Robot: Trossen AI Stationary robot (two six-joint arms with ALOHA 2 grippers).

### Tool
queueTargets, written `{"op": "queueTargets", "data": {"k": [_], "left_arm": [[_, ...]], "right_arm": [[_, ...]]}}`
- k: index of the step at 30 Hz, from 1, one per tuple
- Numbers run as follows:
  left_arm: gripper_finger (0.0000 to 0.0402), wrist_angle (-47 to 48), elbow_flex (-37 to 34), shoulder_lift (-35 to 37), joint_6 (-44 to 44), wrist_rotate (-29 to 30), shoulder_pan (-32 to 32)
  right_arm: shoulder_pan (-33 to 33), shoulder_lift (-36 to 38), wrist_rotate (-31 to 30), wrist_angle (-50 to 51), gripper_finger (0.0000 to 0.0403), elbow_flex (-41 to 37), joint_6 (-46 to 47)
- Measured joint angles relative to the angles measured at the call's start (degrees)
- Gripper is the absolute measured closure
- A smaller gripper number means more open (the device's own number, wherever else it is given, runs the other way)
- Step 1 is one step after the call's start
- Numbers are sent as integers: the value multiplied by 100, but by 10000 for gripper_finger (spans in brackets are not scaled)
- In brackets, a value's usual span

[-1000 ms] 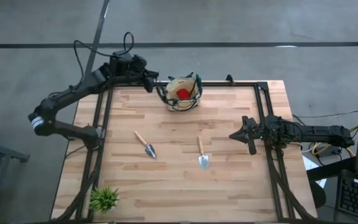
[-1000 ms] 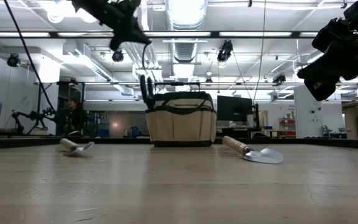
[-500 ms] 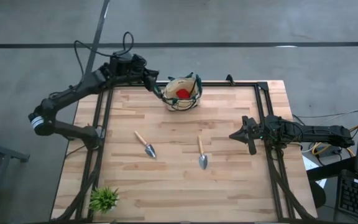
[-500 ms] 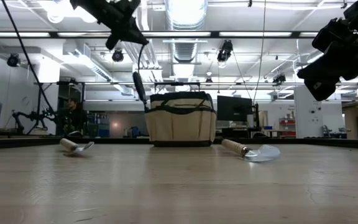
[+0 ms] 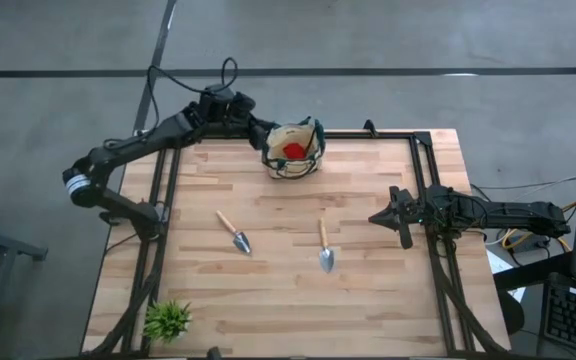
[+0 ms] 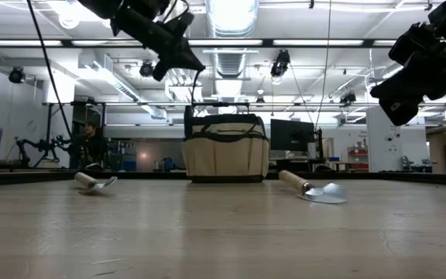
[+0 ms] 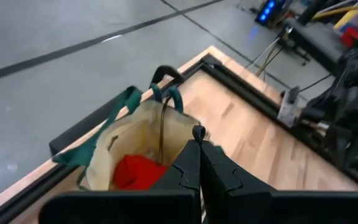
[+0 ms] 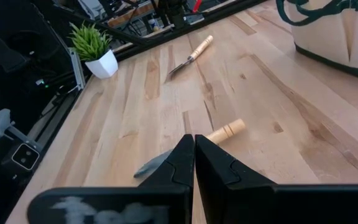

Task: Pick & Place Garden tools in Gardening bag
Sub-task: Put the shear scissors into the gardening bag

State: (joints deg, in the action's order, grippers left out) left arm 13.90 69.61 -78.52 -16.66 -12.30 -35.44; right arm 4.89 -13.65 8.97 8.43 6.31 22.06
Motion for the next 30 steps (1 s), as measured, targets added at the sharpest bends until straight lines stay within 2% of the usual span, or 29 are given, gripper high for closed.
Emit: {"op": "queueTargets", "data": {"k": [4,11,15,19,24,26,30], "left_arm": [[401,-31,-219,2,97,14,2],[401,425,-440,123,-103,-489,30],[401,430,-438,355,60,-655,92],[401,40,-438,361,-54,-1263,76],[385,29,-433,328,-172,-1060,61],[373,37,-433,317,-289,-825,55],[346,28,-433,328,-463,-785,49]], "right_arm": [[-1,0,-2,0,394,0,0],[0,0,-1,0,394,0,0],[0,0,-1,0,394,0,0],[0,0,-2,0,394,0,0],[2,0,-2,0,394,0,0],[2,0,-2,0,394,0,0],[0,0,-2,0,394,0,0]]}}
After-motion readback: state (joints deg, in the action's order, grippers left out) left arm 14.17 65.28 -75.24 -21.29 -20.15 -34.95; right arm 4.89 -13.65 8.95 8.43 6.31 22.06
